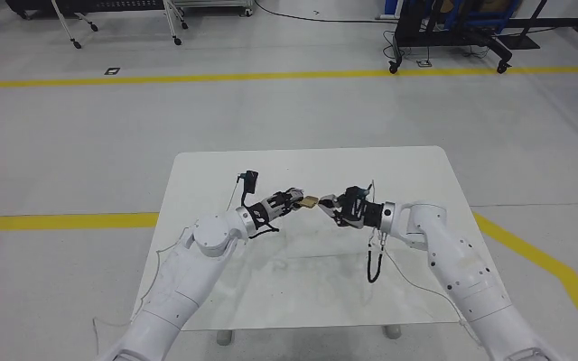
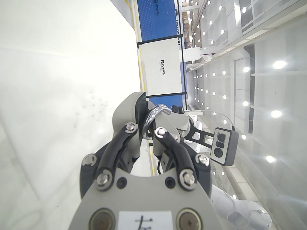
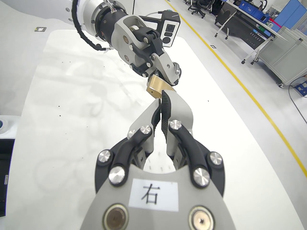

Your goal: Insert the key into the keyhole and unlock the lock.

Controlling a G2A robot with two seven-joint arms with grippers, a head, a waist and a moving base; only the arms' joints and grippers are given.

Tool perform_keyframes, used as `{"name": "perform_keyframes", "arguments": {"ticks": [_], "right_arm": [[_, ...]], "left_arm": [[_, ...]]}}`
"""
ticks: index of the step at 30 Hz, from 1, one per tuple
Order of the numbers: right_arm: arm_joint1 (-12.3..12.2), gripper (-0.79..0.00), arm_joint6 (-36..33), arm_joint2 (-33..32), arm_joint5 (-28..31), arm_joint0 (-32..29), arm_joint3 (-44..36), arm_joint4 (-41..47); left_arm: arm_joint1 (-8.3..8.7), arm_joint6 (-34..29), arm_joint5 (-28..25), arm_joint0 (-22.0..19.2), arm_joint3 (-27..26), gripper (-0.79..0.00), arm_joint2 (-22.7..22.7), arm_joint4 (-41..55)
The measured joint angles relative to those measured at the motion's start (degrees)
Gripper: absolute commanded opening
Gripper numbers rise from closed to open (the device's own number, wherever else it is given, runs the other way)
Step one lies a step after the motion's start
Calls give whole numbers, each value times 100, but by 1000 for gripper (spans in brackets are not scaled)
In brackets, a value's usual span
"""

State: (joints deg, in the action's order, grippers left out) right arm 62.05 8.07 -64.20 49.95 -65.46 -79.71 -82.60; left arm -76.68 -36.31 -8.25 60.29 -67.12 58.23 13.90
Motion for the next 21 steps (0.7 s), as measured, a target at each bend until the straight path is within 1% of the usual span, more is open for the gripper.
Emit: {"name": "perform_keyframes", "arguments": {"ticks": [6, 10, 15, 21], "right_arm": [[-52, 0, -23, -103, -118, -125, -355, -244], [-150, 0, 170, -419, -157, -378, -679, -460], [-299, 0, 460, -1087, -225, -917, -1102, -519], [-306, 0, 470, -1123, -230, -944, -1124, -519]], "left_arm": [[-3, -100, 105, 0, 10, -785, 33, 132], [-2, -143, 172, -28, 24, -785, -14, -5], [-5, -241, 334, -102, 43, -785, -212, -489], [-35, -302, 654, -226, 69, -785, -630, -1373]]}}
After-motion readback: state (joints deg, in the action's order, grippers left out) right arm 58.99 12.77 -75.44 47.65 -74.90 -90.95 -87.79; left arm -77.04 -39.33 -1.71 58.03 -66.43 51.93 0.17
